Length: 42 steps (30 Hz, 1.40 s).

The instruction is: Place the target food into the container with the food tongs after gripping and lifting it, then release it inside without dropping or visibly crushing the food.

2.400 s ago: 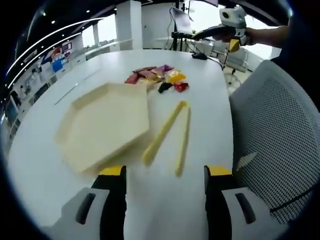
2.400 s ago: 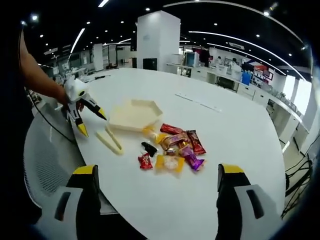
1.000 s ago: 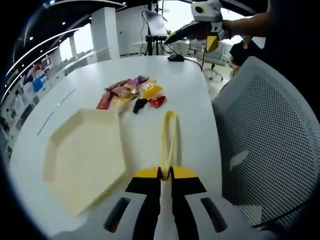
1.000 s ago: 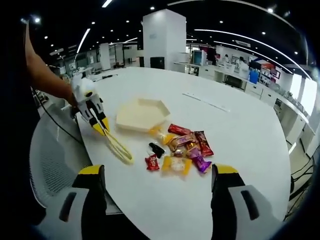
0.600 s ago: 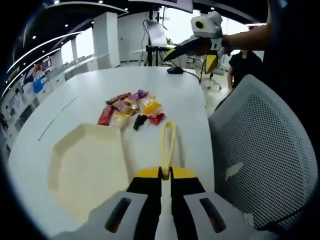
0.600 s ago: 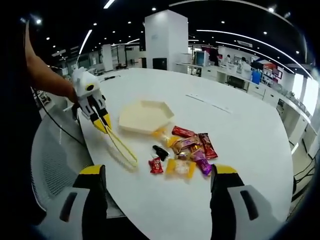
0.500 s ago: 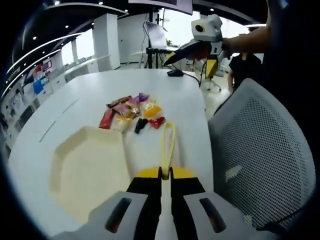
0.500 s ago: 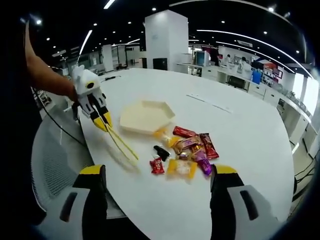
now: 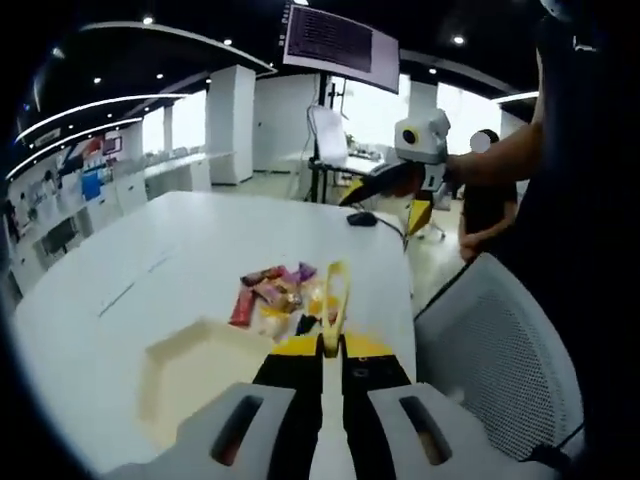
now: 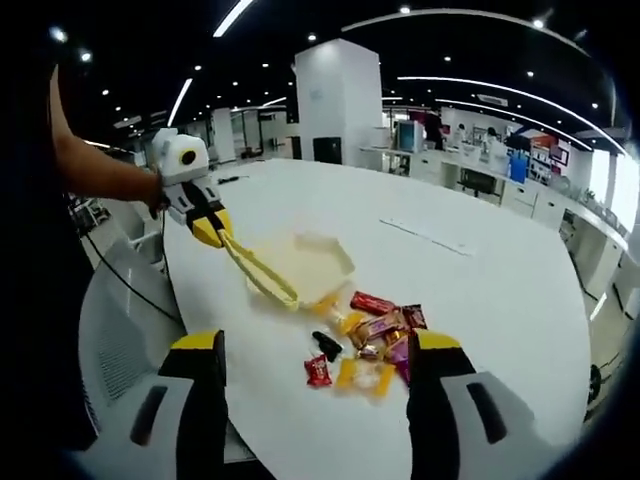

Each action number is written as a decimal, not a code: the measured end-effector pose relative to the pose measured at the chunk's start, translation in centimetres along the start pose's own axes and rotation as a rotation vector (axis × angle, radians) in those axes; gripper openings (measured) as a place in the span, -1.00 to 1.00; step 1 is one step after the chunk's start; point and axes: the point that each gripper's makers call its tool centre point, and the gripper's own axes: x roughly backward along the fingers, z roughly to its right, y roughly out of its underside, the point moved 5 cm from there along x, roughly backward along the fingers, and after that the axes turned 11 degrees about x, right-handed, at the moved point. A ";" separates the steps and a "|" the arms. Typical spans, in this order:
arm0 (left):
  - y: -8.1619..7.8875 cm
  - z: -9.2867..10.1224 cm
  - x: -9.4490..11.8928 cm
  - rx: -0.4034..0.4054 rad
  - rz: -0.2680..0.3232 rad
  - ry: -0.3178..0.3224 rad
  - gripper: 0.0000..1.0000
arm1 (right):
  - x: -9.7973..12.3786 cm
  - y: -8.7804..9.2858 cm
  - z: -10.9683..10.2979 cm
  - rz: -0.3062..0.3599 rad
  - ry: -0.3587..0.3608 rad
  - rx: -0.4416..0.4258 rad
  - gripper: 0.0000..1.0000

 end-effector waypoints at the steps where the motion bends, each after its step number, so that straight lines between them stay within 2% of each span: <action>1: -0.6 0.1 0.2 0.000 0.012 0.003 -0.99 | 0.0 -0.6 0.0 0.013 -0.015 -0.003 0.30; 2: -1.2 0.3 0.4 -0.005 0.028 0.007 -0.99 | -0.1 -1.8 -0.3 0.053 -0.046 -0.010 0.24; 4: -2.6 0.6 1.0 -0.004 0.067 0.023 -0.99 | -0.1 -3.7 -0.3 0.117 -0.065 -0.016 0.16; 7: -4.6 1.1 1.7 0.000 0.124 0.041 -0.99 | 0.0 -5.8 -0.3 0.198 -0.083 -0.028 0.05; 10: -5.9 1.4 2.1 0.000 0.166 0.049 -1.00 | -0.8 -5.5 -0.1 0.186 -0.088 -0.026 0.07; 11: -6.1 1.4 2.1 -0.003 0.172 0.049 -1.00 | -1.5 -4.7 -0.4 0.136 -0.110 -0.011 0.08; 13: -6.5 1.5 2.0 -0.010 0.178 0.045 -1.00 | -2.6 -4.0 -1.0 0.101 -0.132 0.022 0.08; 15: -7.1 1.7 2.0 -0.011 0.191 0.048 -1.00 | -3.8 -3.8 -1.8 0.110 -0.158 0.000 0.09; 20: -8.7 2.5 2.5 0.021 0.258 0.096 -1.00 | -5.3 -5.0 -2.0 0.206 -0.178 -0.134 0.01; 23: -8.9 2.5 2.6 0.020 0.258 0.103 -1.00 | -5.0 -6.7 -1.9 0.285 -0.201 -0.155 -0.17; 24: -9.0 2.3 2.9 0.029 0.269 0.102 -1.00 | -5.0 -6.4 -1.5 0.263 -0.186 -0.160 -0.21; 27: -8.7 2.4 3.4 0.049 0.278 0.120 -0.99 | -4.1 -7.0 -1.0 0.303 -0.211 -0.184 -0.46; 29: -8.5 2.9 3.4 0.063 0.272 0.145 -0.99 | -3.4 -7.4 -0.8 0.325 -0.224 -0.189 -0.56; 34: -8.2 3.1 4.1 0.163 0.297 0.230 -0.99 | -2.0 -9.0 -1.9 0.398 -0.314 -0.203 -0.58; 36: -8.3 3.1 4.5 0.177 0.312 0.249 -0.98 | -1.4 -9.9 -2.3 0.426 -0.342 -0.197 -0.55; 38: -8.2 3.1 4.7 0.182 0.311 0.254 -0.98 | -1.0 -10.6 -2.4 0.443 -0.341 -0.177 -0.51; 42: -8.3 3.3 4.8 0.173 0.301 0.263 -0.98 | -0.4 -11.6 -2.0 0.486 -0.336 -0.158 -0.62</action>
